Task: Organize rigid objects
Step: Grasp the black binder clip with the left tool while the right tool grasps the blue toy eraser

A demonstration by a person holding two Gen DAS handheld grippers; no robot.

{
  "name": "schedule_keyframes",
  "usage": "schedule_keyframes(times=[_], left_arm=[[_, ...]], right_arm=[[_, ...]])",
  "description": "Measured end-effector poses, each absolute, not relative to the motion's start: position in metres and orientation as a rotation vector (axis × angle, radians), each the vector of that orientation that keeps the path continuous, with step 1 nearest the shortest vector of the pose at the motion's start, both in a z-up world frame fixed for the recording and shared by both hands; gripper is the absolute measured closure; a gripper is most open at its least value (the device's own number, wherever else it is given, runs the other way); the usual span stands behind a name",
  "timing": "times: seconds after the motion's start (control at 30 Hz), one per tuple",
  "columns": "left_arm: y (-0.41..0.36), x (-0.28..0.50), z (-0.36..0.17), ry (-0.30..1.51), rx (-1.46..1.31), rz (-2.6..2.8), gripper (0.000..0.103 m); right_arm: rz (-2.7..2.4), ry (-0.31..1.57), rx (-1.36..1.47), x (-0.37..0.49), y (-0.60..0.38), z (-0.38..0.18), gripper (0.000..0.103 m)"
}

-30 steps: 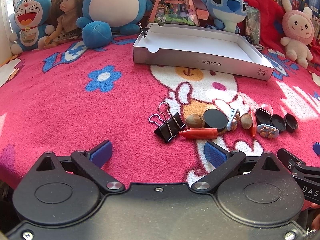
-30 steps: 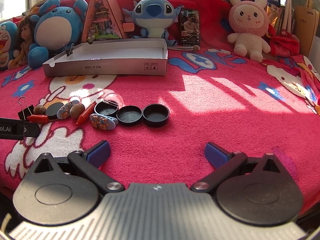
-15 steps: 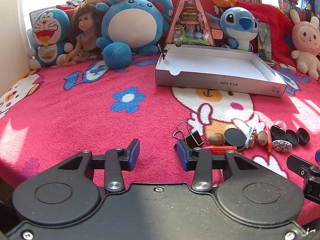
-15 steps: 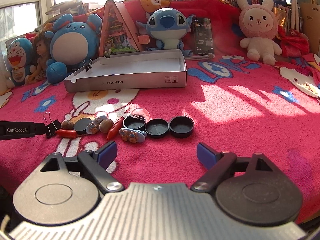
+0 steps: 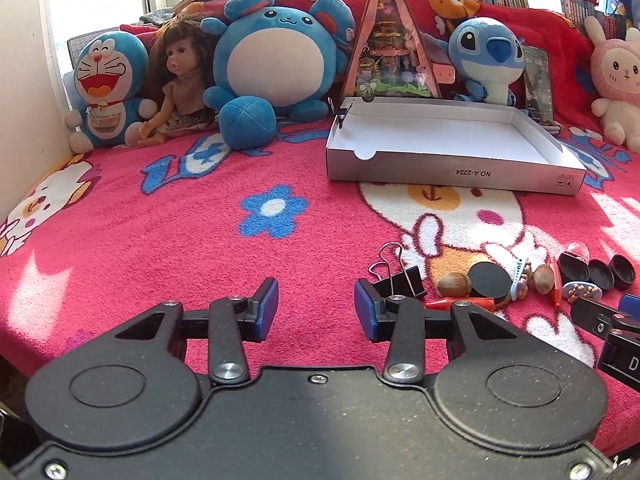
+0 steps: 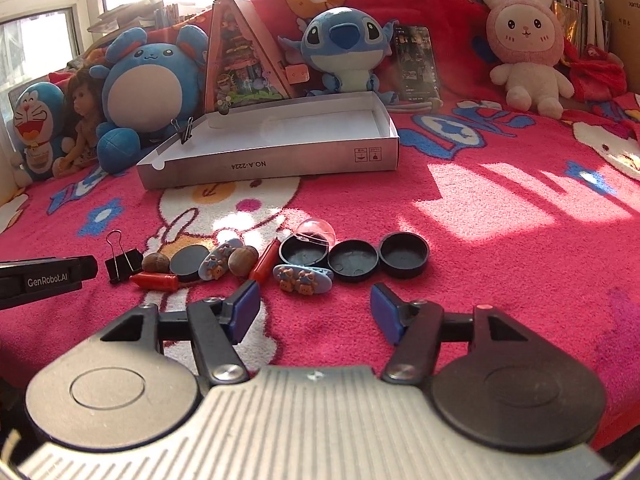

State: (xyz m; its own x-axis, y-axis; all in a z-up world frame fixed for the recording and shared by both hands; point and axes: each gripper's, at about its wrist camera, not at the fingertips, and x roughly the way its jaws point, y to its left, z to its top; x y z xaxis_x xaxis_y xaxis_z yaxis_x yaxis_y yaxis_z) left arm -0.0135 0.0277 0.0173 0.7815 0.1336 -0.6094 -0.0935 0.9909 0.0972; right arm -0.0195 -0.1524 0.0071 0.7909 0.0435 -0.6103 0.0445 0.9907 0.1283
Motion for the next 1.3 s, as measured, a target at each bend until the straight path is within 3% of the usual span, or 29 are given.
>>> schedule_keyframes(times=[0.53,0.73,1.3], left_arm=[[0.025,-0.001,0.004,0.687,0.092,0.137,0.059],[0.035,0.0,0.006,0.685,0.054,0.145,0.058],[0.013,-0.002,0.01,0.681,0.038,0.078,0.054]], right_arm=[[-0.073,0.658,0.09,-0.005,-0.139,0.003,0.049],[-0.113,0.658,0.094,-0.006,-0.15,0.003,0.041],[-0.223,0.653,0.051,-0.022,-0.176,0.005,0.036]])
